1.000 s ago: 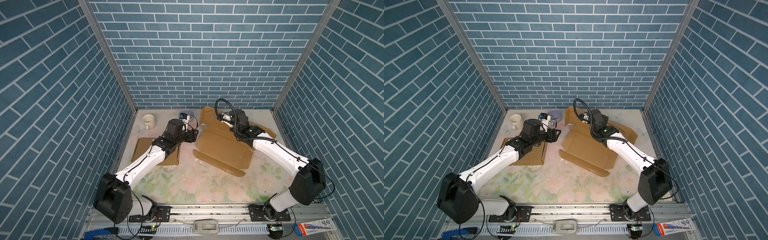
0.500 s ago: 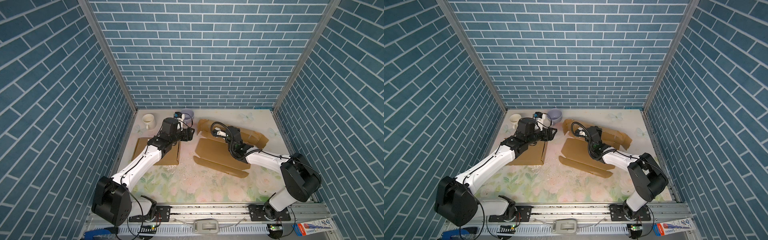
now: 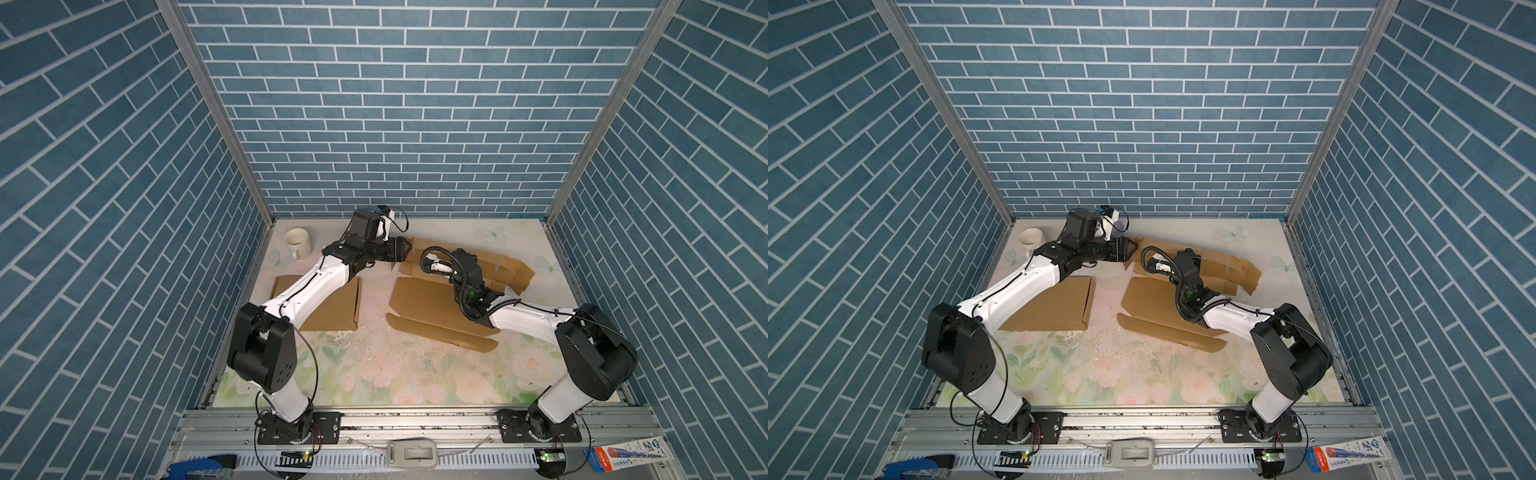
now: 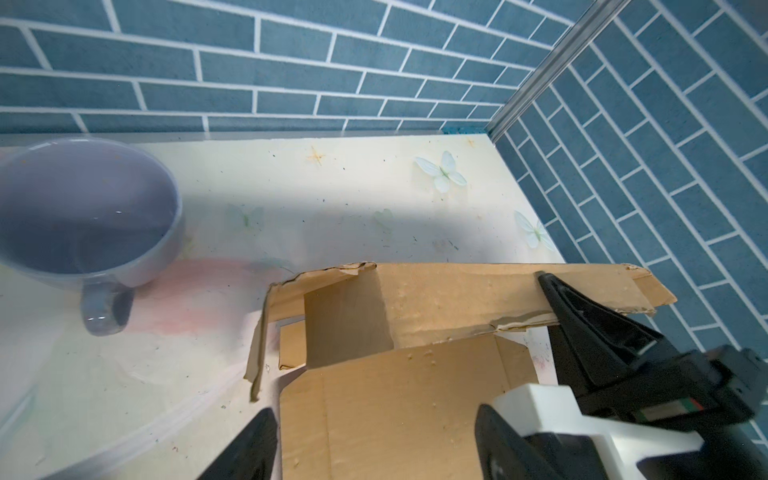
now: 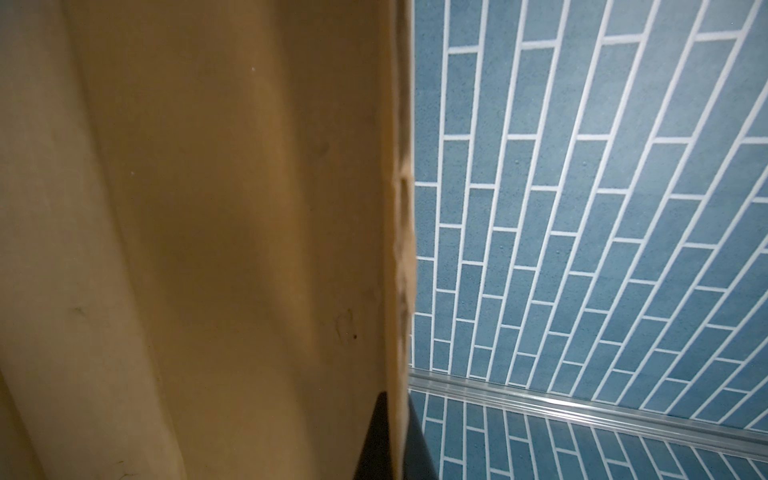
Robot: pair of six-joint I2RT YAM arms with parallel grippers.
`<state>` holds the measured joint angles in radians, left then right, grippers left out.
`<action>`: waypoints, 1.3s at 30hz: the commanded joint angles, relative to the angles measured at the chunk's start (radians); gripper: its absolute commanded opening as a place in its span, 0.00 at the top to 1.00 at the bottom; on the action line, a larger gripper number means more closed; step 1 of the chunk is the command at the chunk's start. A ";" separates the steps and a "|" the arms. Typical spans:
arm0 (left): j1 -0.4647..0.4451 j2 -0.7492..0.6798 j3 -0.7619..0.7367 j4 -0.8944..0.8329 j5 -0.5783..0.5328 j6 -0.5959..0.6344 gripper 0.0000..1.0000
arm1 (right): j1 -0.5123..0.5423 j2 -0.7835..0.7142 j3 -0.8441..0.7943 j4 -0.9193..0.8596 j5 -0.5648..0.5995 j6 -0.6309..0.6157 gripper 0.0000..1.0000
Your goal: Fold the paper box
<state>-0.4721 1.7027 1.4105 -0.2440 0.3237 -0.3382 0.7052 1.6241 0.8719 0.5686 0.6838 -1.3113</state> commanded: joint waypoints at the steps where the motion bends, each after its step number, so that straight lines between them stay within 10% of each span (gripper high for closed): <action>1: -0.012 0.033 0.042 -0.020 0.039 -0.016 0.24 | 0.002 0.014 -0.025 0.056 -0.008 -0.045 1.00; 22: -0.041 0.128 0.089 0.052 0.150 -0.040 0.38 | -0.002 -0.009 -0.055 0.099 -0.091 -0.051 1.00; 39: 0.286 -0.143 -0.154 0.168 0.141 0.185 0.33 | -0.103 -0.153 -0.077 -0.079 -0.336 -0.029 1.00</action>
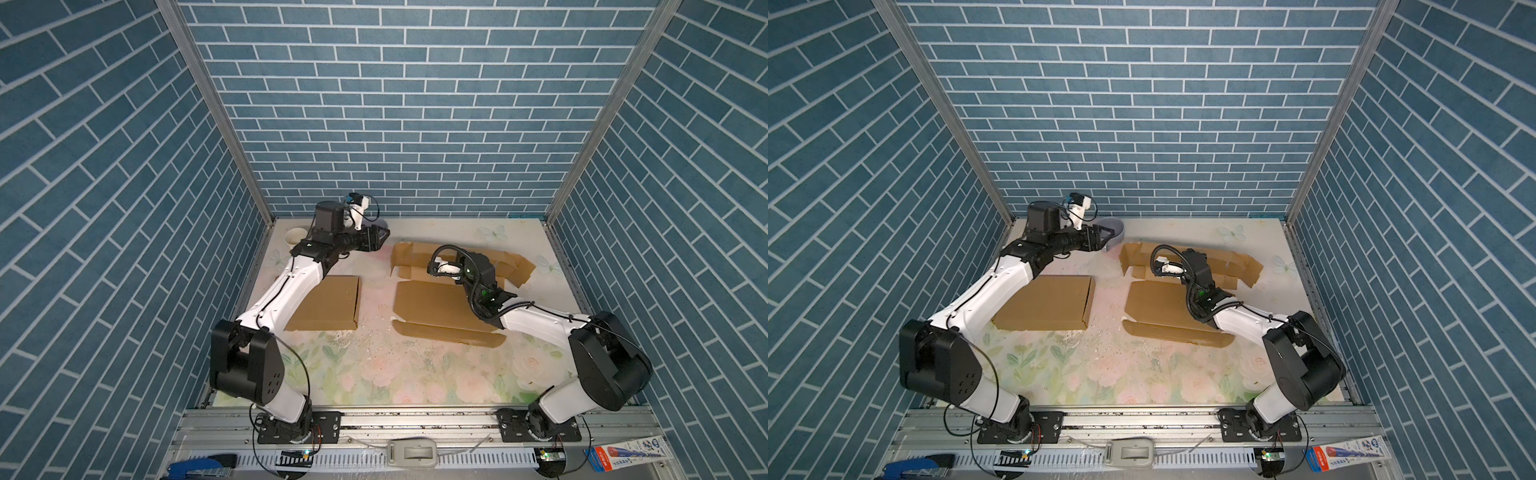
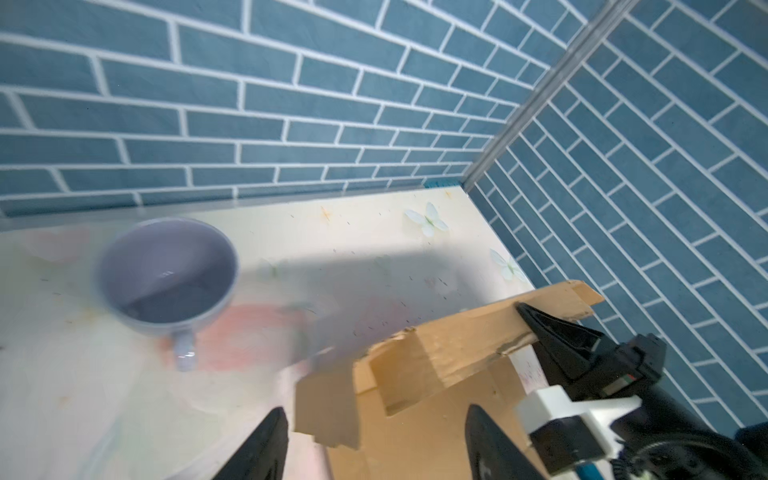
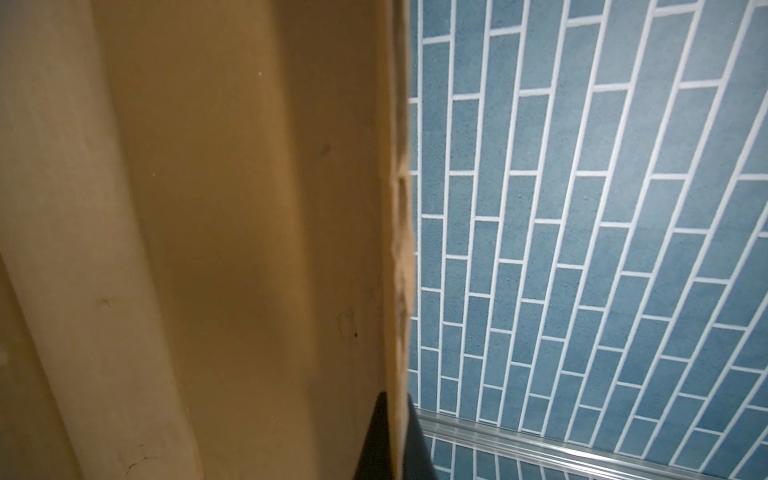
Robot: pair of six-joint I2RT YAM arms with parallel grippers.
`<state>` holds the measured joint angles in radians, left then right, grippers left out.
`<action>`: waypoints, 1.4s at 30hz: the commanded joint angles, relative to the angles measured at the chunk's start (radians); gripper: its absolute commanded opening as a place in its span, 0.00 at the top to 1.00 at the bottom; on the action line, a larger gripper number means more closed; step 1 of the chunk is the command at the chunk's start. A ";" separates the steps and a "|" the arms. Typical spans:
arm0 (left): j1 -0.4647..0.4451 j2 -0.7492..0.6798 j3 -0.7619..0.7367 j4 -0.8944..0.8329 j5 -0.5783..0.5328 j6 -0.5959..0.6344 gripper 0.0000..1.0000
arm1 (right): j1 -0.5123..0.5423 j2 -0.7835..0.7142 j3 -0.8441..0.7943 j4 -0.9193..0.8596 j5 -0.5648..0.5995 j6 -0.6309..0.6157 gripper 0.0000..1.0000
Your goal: Fold the paper box
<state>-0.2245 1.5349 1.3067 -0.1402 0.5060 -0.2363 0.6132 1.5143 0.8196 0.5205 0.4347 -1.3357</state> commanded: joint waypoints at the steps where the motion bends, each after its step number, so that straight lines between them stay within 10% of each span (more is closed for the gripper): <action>1: 0.040 0.038 -0.050 0.070 -0.064 0.124 0.34 | -0.015 -0.051 -0.028 -0.030 -0.103 -0.005 1.00; 25: -0.137 0.221 -0.012 -0.210 -0.083 0.639 0.33 | -0.035 -0.097 -0.044 -0.062 -0.266 0.029 1.00; 42: -0.222 0.232 -0.014 -0.294 -0.103 0.678 0.27 | -0.034 -0.074 -0.007 -0.129 -0.262 0.044 1.00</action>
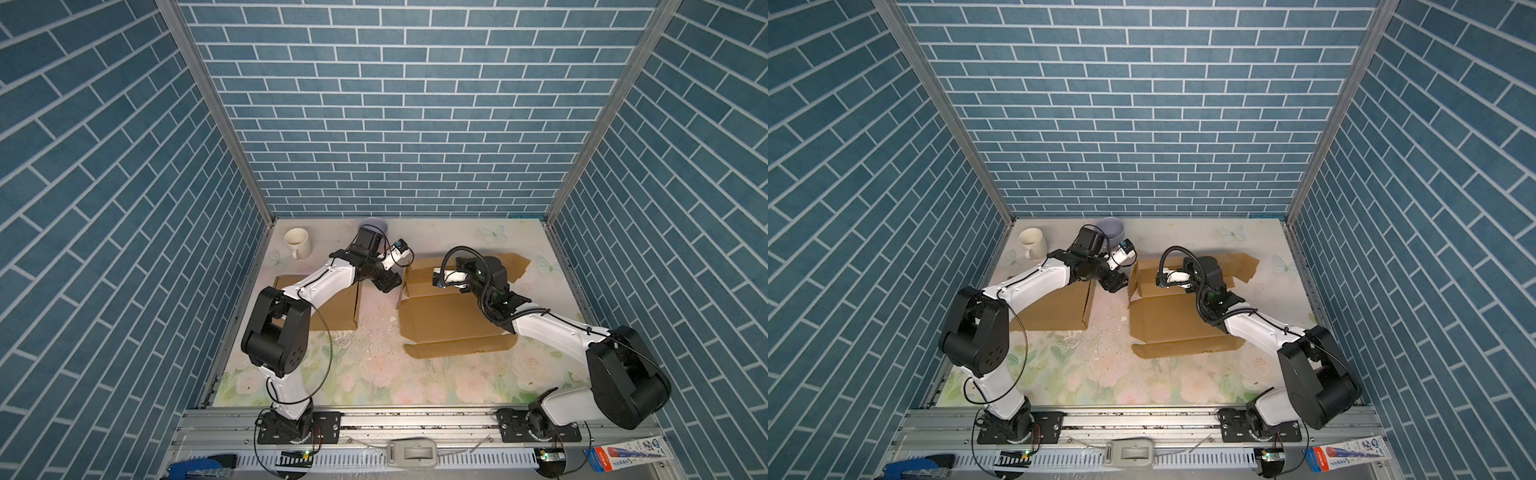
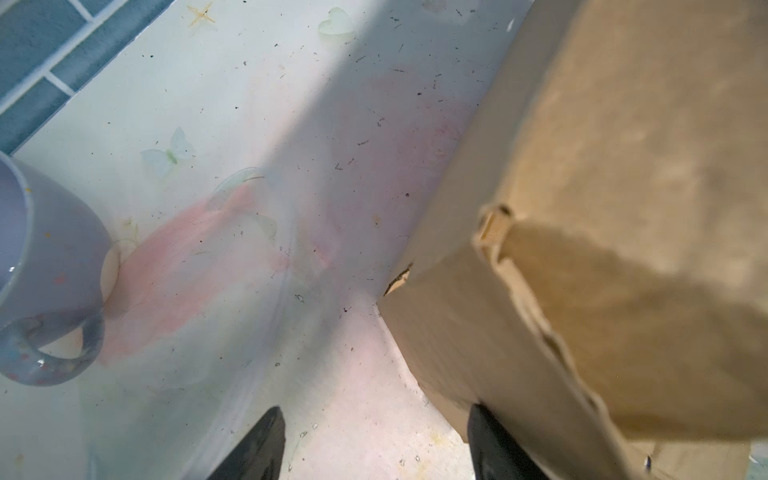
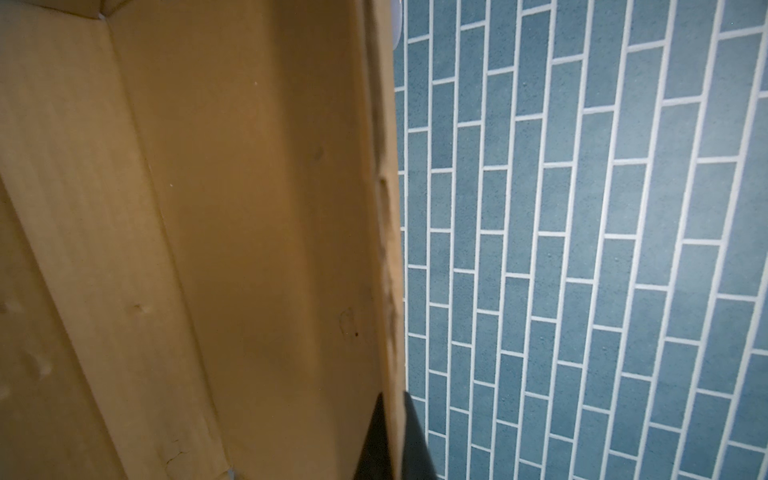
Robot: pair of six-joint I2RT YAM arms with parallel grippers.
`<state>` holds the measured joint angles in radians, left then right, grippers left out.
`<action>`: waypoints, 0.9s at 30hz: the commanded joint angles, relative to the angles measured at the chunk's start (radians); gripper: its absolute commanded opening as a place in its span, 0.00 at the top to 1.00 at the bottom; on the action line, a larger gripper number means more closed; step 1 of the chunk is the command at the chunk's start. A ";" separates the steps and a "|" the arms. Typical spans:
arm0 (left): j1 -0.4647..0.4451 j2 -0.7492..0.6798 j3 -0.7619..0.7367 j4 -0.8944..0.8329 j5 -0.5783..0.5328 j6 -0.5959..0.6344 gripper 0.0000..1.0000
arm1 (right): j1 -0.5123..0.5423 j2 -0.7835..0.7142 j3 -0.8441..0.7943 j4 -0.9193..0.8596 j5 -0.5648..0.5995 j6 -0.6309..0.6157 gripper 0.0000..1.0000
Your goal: Fold the paper box
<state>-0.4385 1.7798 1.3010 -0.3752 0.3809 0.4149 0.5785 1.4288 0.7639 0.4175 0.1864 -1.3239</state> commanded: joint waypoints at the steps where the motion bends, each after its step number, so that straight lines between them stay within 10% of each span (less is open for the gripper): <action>1: -0.006 -0.020 -0.009 -0.082 0.003 0.046 0.27 | 0.001 0.011 0.049 -0.030 -0.012 0.032 1.00; 9: 0.060 -0.059 -0.014 -0.195 -0.039 0.012 0.25 | 0.000 0.018 0.059 -0.046 -0.008 0.032 1.00; 17: 0.144 -0.221 -0.140 -0.109 -0.087 -0.354 0.30 | -0.006 0.033 0.065 -0.076 -0.012 0.046 1.00; 27: 0.032 -0.502 -0.416 0.092 0.040 -0.616 0.39 | -0.026 0.074 0.090 -0.106 -0.025 0.069 1.00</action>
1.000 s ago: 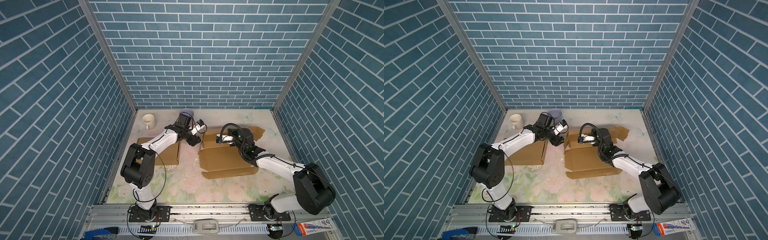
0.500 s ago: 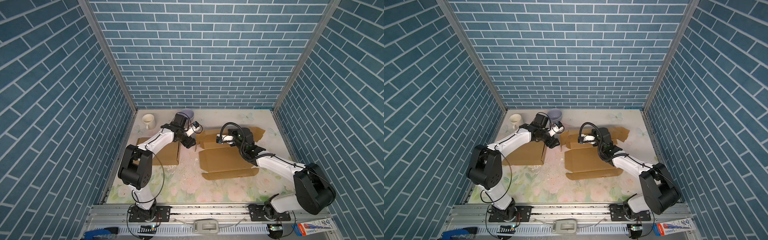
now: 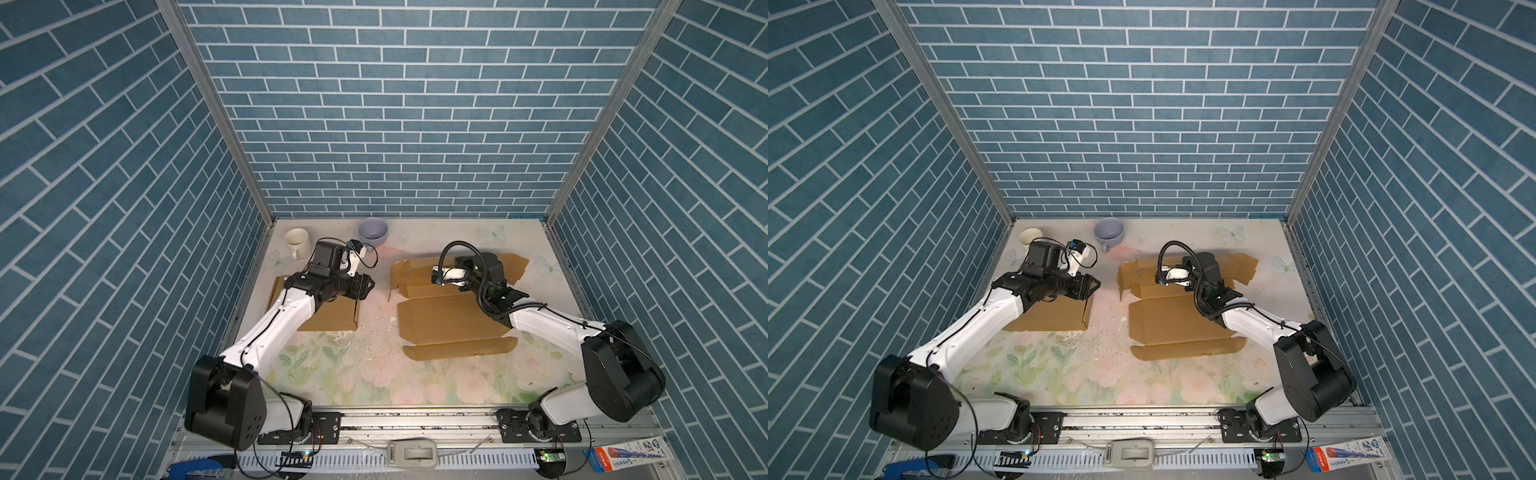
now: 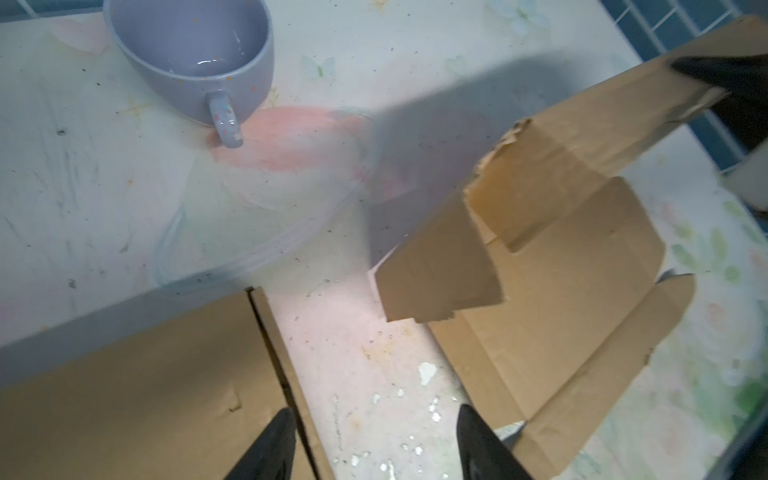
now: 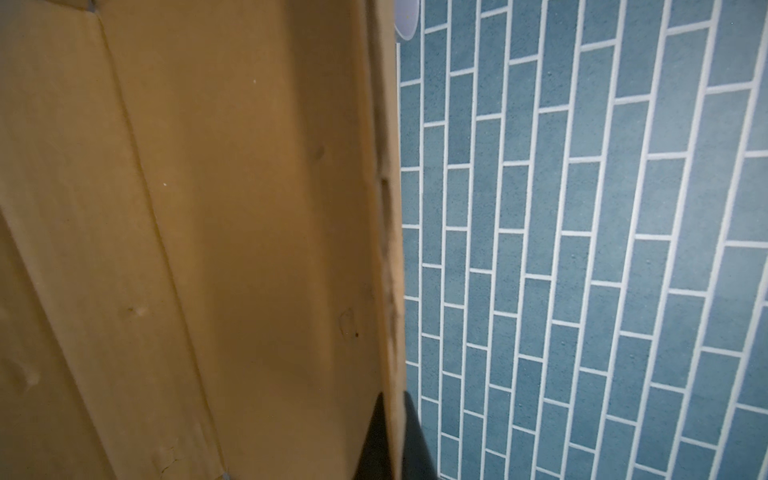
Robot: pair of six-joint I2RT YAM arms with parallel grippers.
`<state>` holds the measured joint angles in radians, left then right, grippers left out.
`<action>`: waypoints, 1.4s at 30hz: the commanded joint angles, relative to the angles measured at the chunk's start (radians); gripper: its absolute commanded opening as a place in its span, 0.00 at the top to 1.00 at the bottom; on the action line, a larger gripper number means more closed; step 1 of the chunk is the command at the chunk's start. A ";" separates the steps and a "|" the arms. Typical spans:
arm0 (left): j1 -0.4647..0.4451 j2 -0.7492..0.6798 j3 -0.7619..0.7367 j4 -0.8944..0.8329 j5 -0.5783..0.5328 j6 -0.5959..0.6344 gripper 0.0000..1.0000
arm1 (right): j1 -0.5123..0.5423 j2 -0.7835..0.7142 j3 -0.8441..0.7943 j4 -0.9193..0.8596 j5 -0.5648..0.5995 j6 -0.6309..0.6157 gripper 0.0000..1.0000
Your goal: Fold the paper box
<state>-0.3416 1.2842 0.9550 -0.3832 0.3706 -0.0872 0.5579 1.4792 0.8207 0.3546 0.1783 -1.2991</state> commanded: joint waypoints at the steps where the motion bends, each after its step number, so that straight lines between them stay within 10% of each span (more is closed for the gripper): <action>1: -0.093 -0.002 -0.090 0.136 0.036 -0.134 0.40 | -0.006 0.026 0.034 -0.043 -0.017 0.046 1.00; 14: -0.324 0.287 -0.219 0.636 -0.146 -0.336 0.80 | -0.005 0.033 0.037 -0.048 -0.015 0.060 1.00; 23: -0.340 0.448 -0.211 0.527 -0.273 -0.337 1.00 | -0.006 0.024 0.034 -0.044 -0.020 0.062 1.00; 31: -0.364 0.534 -0.200 0.459 -0.225 -0.339 1.00 | -0.006 0.021 0.034 -0.034 -0.019 0.064 1.00; 42: -0.193 0.194 -0.044 0.148 -0.103 -0.101 0.82 | -0.015 0.009 0.054 -0.093 -0.040 0.057 1.00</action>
<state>-0.5987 1.5532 0.8528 -0.1139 0.1982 -0.2909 0.5457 1.4940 0.8337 0.3378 0.1722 -1.2793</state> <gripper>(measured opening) 0.179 0.047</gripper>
